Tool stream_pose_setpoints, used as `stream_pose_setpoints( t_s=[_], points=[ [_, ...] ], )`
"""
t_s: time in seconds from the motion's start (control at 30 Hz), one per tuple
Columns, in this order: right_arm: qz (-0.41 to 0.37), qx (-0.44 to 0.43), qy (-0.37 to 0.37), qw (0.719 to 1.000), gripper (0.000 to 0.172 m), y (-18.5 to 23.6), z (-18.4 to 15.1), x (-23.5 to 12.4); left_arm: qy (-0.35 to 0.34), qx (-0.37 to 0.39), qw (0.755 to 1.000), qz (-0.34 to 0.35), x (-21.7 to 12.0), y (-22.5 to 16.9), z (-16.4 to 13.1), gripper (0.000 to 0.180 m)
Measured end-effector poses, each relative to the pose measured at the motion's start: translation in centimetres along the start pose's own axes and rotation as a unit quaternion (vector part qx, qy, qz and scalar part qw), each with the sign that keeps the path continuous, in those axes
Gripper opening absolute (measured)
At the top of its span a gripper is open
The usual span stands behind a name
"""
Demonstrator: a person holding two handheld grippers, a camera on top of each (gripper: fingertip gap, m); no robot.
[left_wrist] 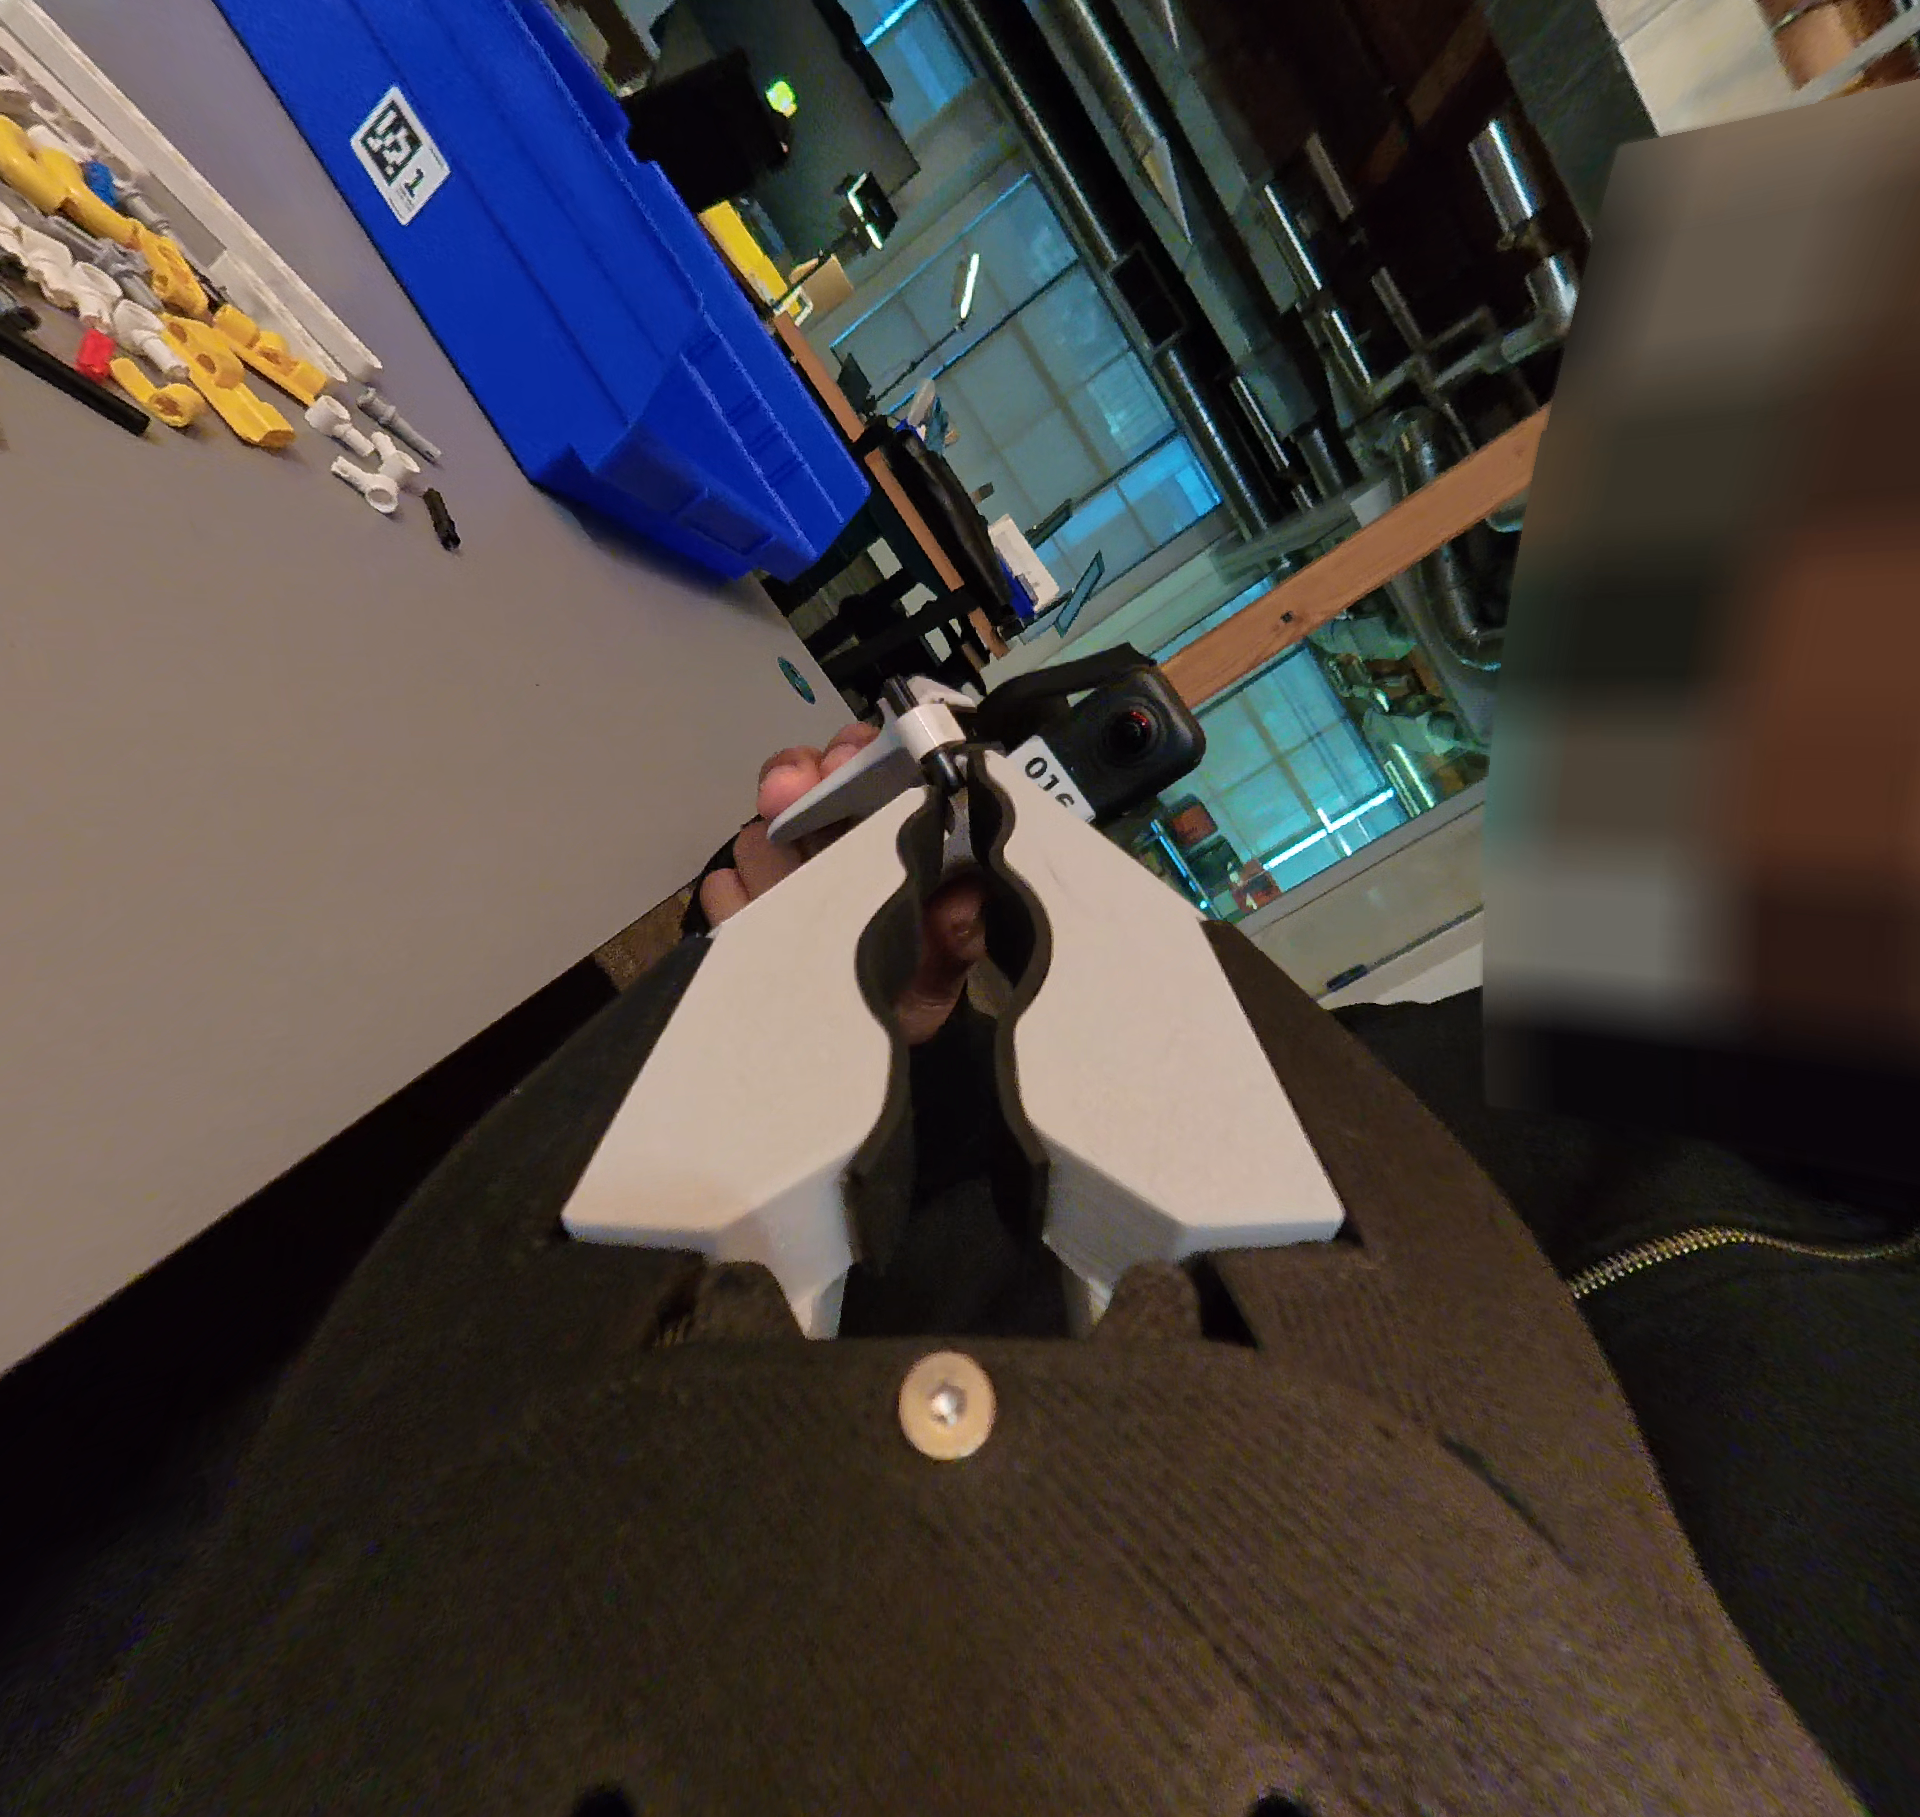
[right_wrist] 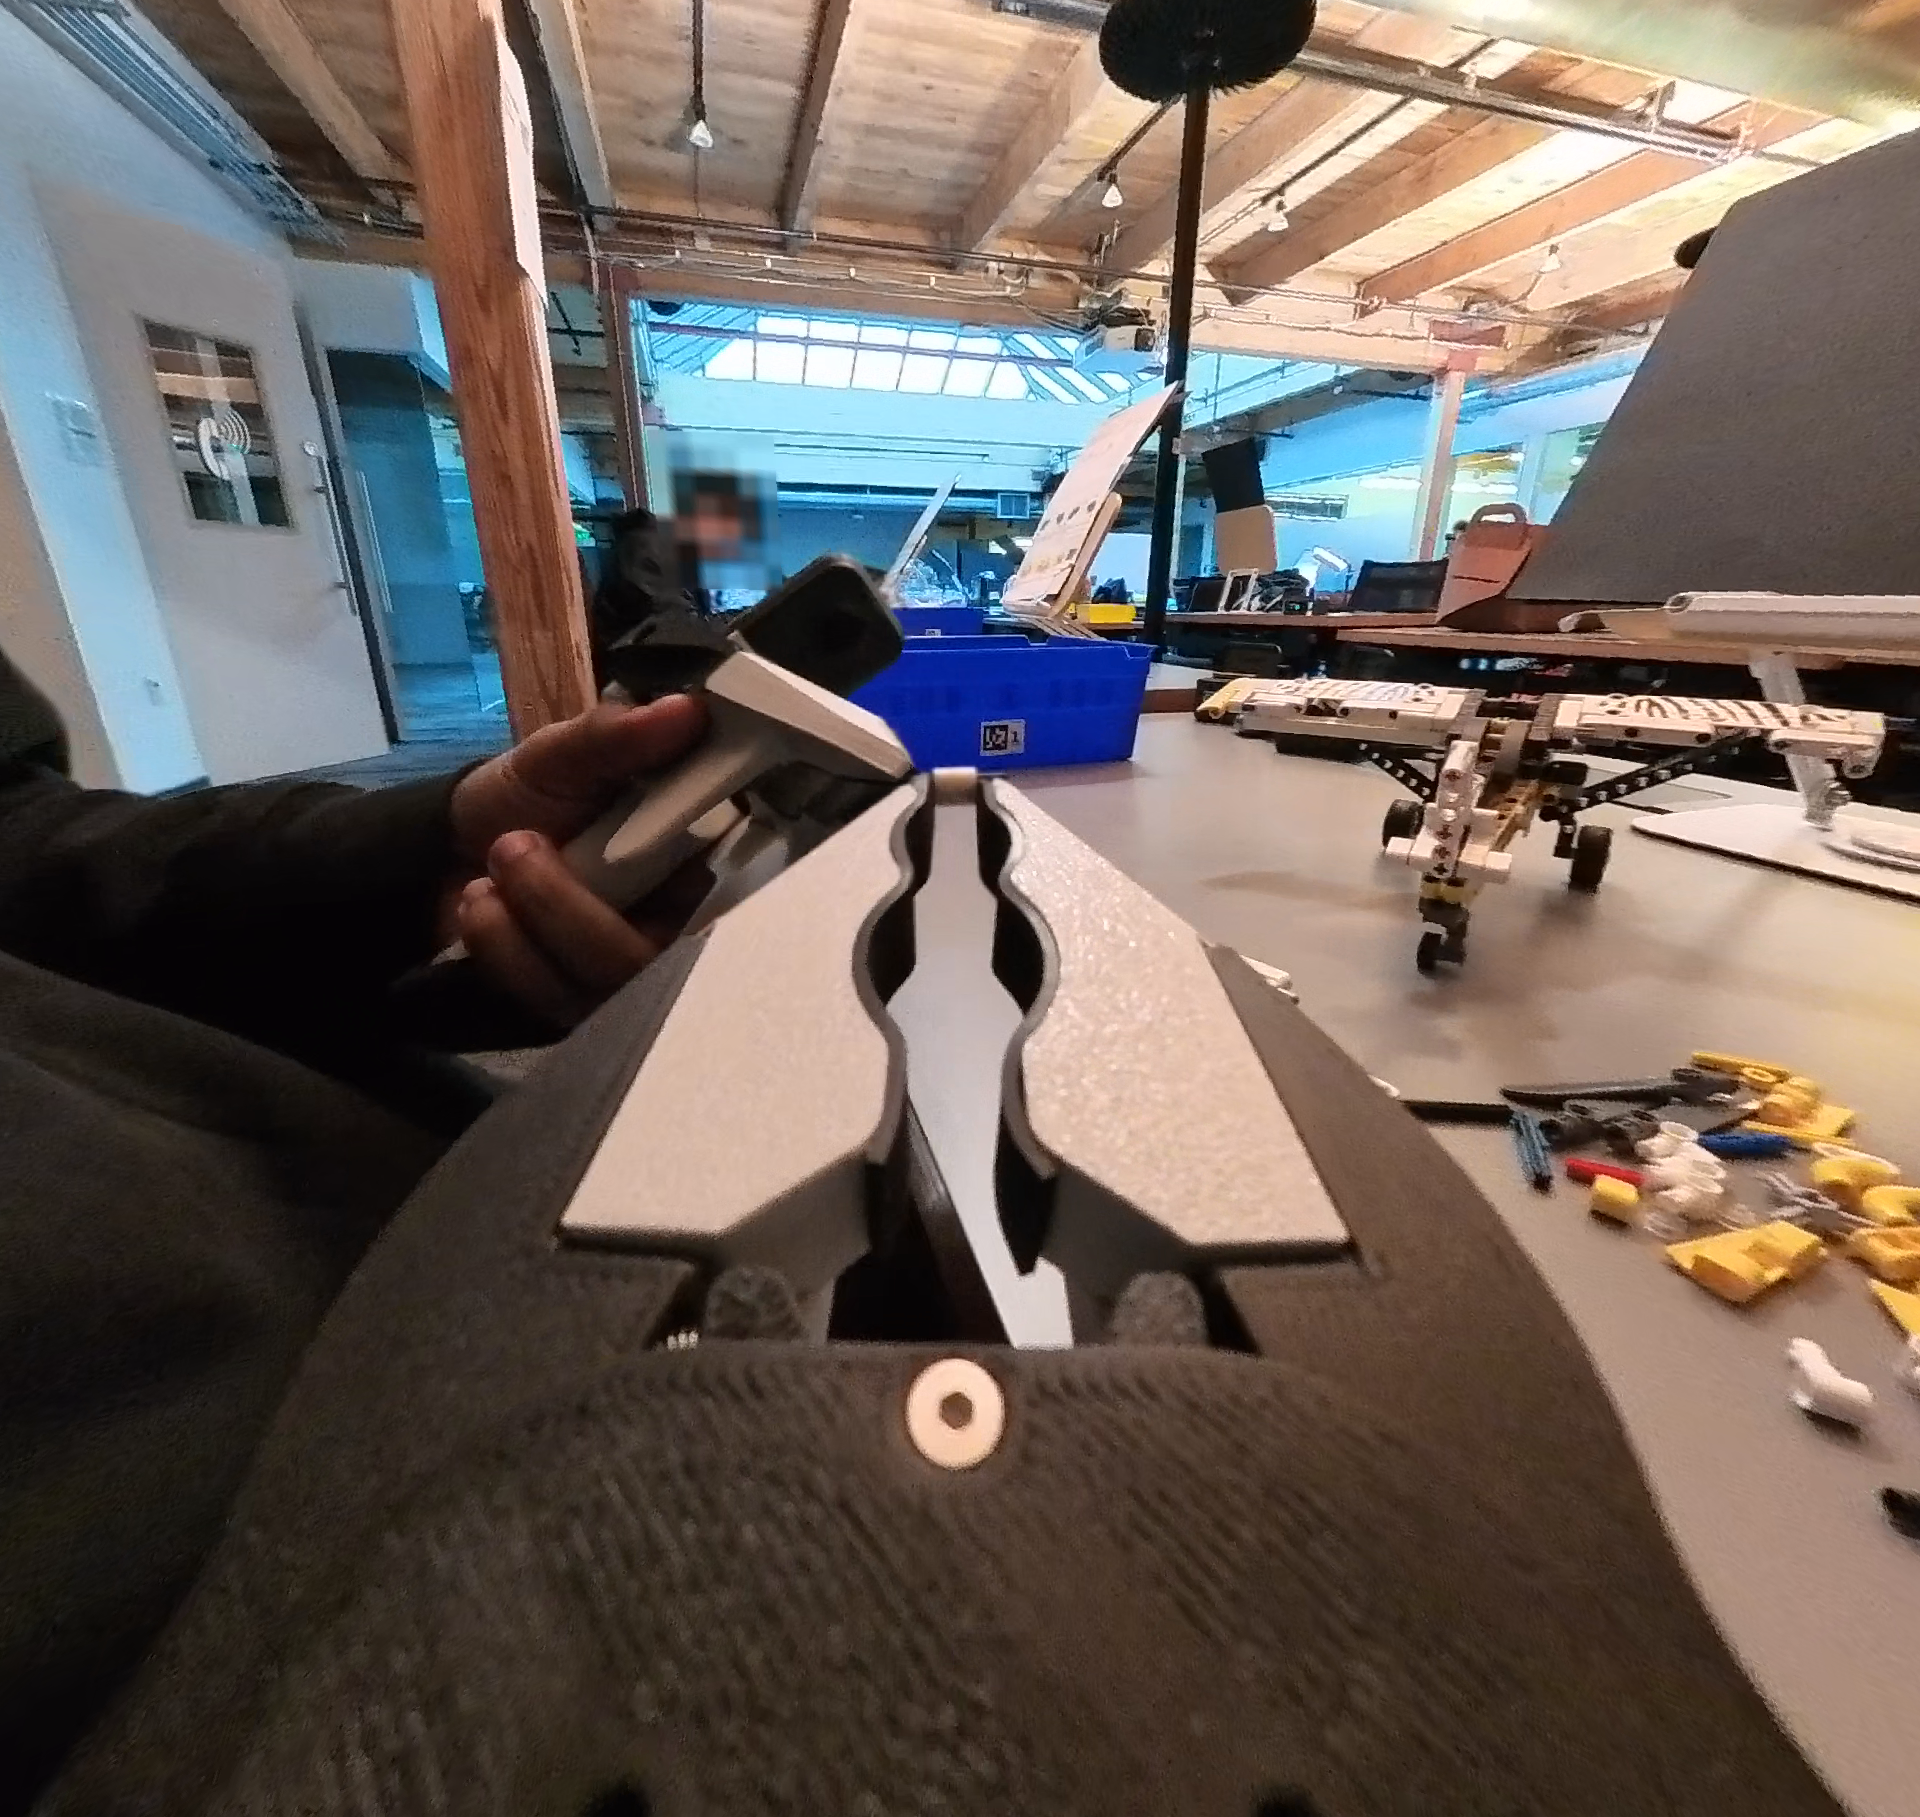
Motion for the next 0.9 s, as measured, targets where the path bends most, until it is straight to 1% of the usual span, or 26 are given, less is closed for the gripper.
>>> stream_pose_setpoints(
  t_s=[0.17, 0.27, 0.43, 0.73, 0.83, 0.9],
  points=[
    [0.009, -0.003, 0.005, 1.0, 0.006, 0.0, -0.1, 0.7, -0.014, -0.021, 1.0, -0.005, -0.7, 0.2, 0.0, 0.001],
    [0.01, 0.002, 0.006, 1.0, 0.006, -0.1, -0.2, 1.0, -0.018, -0.009, 1.0, 0.01, -0.8, 0.4, -0.2, 0.001],
    [0.02, 0.02, -0.008, 1.0, 0.006, -0.3, -0.2, 1.1, -0.029, -0.006, 1.0, 0.003, -0.8, 0.3, -0.1, 0.001],
    [0.022, 0.019, -0.007, 1.0, 0.006, -0.2, -0.2, 1.1, -0.029, -0.011, 1.0, 0.0, -0.8, 0.2, -0.2, 0.002],
    [0.018, 0.015, 0.007, 1.0, 0.006, -0.1, -0.5, 1.1, -0.019, -0.012, 1.0, -0.006, -0.5, 0.3, -0.5, 0.007],
    [0.011, 0.012, 0.01, 1.0, 0.006, -0.1, -0.6, 0.9, -0.014, -0.013, 1.0, -0.008, -0.2, 0.3, -0.7, 0.007]
  ],
)
Point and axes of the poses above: each gripper's, where its closed fingertips meet, x out along the fingers, z out of its top, y = z × x across the jaws, the point moved 7 cm from there along -x, back along the fingers, and after that the axes turned 10 degrees about z, right-handed, at the moved point
